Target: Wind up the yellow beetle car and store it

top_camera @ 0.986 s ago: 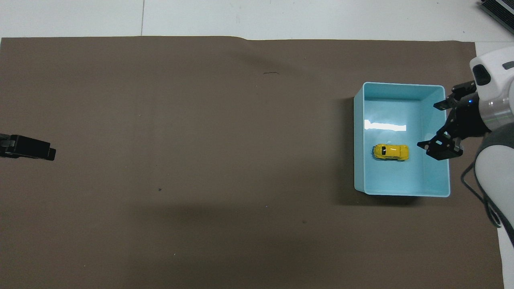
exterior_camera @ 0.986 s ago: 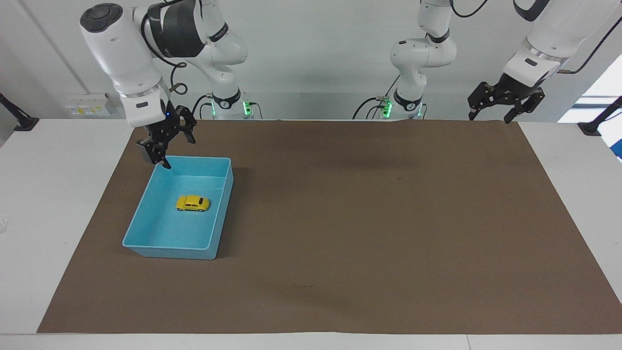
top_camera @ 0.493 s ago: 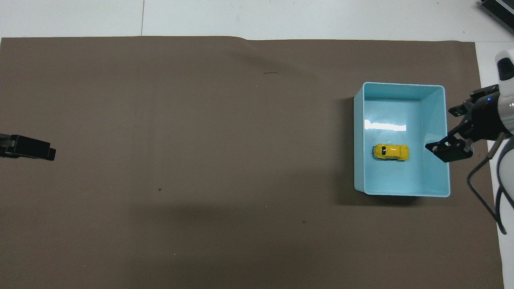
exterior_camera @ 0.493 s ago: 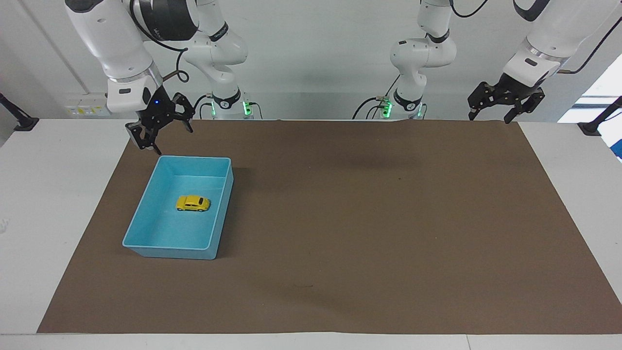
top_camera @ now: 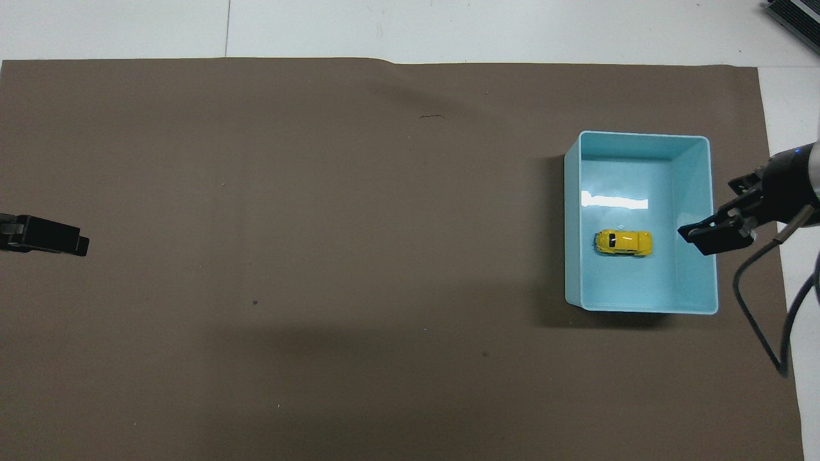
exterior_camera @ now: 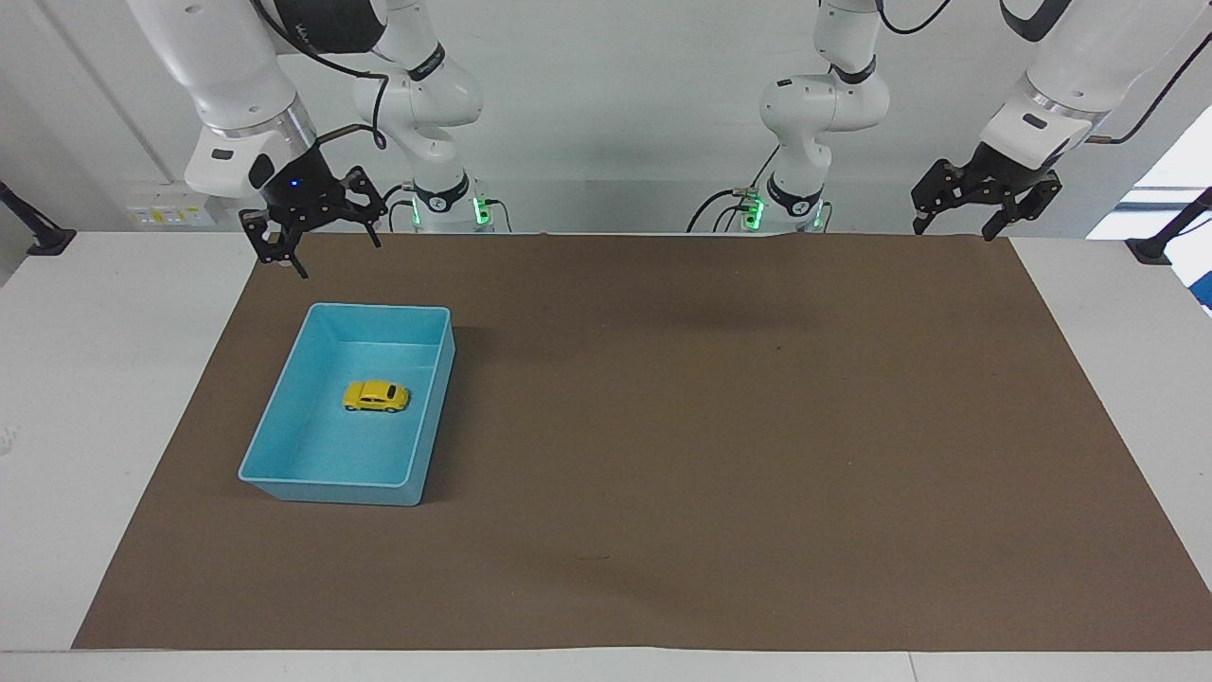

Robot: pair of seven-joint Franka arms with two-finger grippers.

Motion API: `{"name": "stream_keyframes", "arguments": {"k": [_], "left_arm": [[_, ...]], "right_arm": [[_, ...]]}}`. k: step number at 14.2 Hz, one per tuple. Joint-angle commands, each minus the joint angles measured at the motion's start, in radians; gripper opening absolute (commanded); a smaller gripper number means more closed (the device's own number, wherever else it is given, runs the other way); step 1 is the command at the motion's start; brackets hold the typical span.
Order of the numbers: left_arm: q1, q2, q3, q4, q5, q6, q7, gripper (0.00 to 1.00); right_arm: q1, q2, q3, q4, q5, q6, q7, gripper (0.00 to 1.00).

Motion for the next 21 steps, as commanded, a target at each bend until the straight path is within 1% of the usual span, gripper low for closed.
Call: {"name": "stream_keyframes", "arguments": {"k": [1,4,6,8,10,12,15,19,21], "left_arm": [[0.009,-0.021,-0.003,-0.02,-0.013,-0.007,-0.002,1.0],[0.009,-0.021,-0.003,-0.02,-0.013,-0.007,-0.002,1.0],[0.009,-0.021,-0.003,-0.02,-0.013,-0.007,-0.002,1.0],[0.009,-0.021,-0.003,-0.02,-0.013,-0.007,-0.002,1.0],[0.009,-0.021,-0.003,-0.02,-0.013,-0.007,-0.002,1.0],[0.009,-0.021,-0.003,-0.02,-0.013,-0.007,-0.002,1.0],[0.009,-0.021,-0.003,-0.02,-0.013,-0.007,-0.002,1.0],[0.009,-0.021,-0.003,-0.02,-0.013,-0.007,-0.002,1.0],[0.009,-0.021,-0.003,-0.02,-0.013,-0.007,-0.002,1.0]], "right_arm": [[-0.006,0.005,-0.005,0.061,0.002,-0.074,0.12,1.0],[-0.006,0.005,-0.008,0.069,-0.004,-0.099,0.178,1.0],[-0.004,0.005,-0.005,0.072,-0.004,-0.104,0.322,1.0],[0.0,0.005,-0.004,0.073,-0.005,-0.112,0.399,1.0],[0.001,0.005,-0.008,0.073,-0.008,-0.115,0.413,1.0],[0.0,0.005,-0.031,0.073,-0.01,-0.127,0.431,1.0],[0.001,0.0,-0.034,0.072,-0.022,-0.127,0.444,1.0],[0.005,-0.001,-0.027,0.072,-0.034,-0.13,0.586,1.0],[0.005,-0.001,-0.025,0.072,-0.036,-0.132,0.592,1.0]]}}
